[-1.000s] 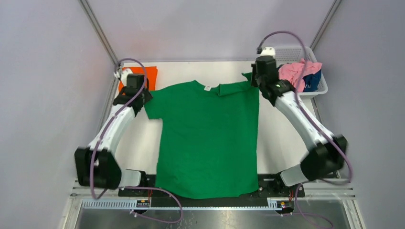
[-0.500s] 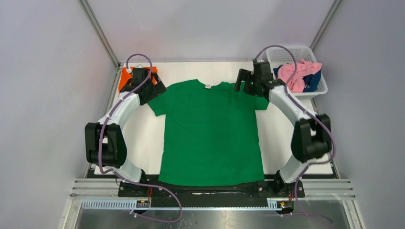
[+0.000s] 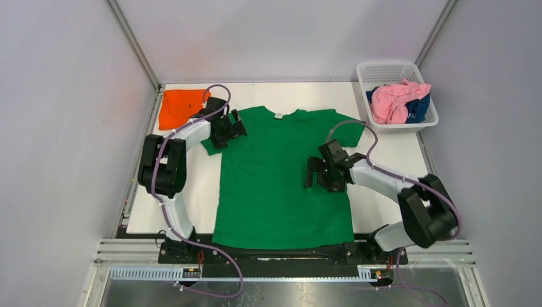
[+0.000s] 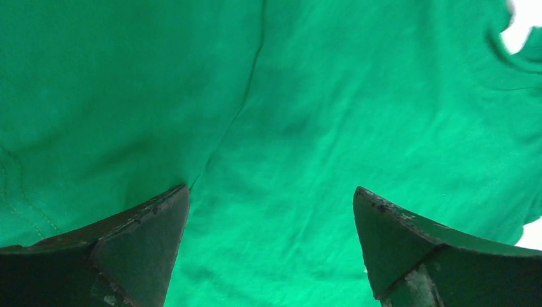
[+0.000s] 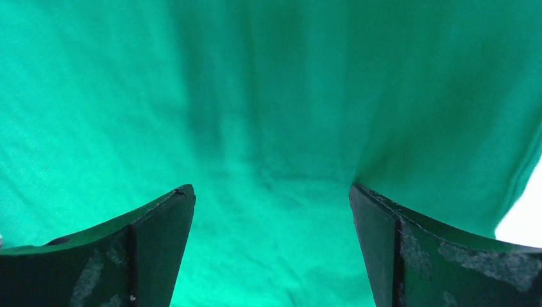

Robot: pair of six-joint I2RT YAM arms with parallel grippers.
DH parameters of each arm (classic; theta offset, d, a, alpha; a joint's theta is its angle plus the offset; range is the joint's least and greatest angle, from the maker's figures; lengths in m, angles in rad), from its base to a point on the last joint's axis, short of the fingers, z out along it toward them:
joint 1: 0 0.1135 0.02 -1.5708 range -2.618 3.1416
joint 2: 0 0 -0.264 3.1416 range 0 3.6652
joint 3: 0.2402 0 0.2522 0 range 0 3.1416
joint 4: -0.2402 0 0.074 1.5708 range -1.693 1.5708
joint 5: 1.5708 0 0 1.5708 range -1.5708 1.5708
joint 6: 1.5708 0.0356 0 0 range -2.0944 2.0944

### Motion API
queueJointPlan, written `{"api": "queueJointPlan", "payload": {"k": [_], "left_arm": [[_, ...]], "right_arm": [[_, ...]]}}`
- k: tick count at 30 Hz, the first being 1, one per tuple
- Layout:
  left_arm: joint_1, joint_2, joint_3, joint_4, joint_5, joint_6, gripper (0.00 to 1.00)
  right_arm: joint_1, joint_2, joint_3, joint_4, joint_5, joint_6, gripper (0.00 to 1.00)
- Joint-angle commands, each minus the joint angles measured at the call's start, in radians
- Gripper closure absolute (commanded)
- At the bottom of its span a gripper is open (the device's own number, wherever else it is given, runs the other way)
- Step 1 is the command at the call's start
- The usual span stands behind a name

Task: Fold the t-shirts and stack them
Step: Flatten out the tshirt

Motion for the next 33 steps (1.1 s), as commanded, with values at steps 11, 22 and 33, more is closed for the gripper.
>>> {"api": "queueJointPlan", "payload": {"k": [11, 22, 33], "left_arm": [[-0.098, -0.206, -0.475, 0.031, 0.023, -0.121, 0.01], [-0.729, -0.371, -0.681, 0.307, 0.272, -0.342, 0.01], [-0.776, -0.623, -0.542, 0.035, 0.002, -0.197, 0.01]], "right_arm": [[-0.144, 0.643, 0.716, -0.240, -0.090, -0.121, 0.01], [-0.070, 1.161, 1.652, -0.686, -0.173, -0.241, 0.01], [-0.063, 0.669, 1.239, -0.558, 0.192, -0.281, 0.00]]}}
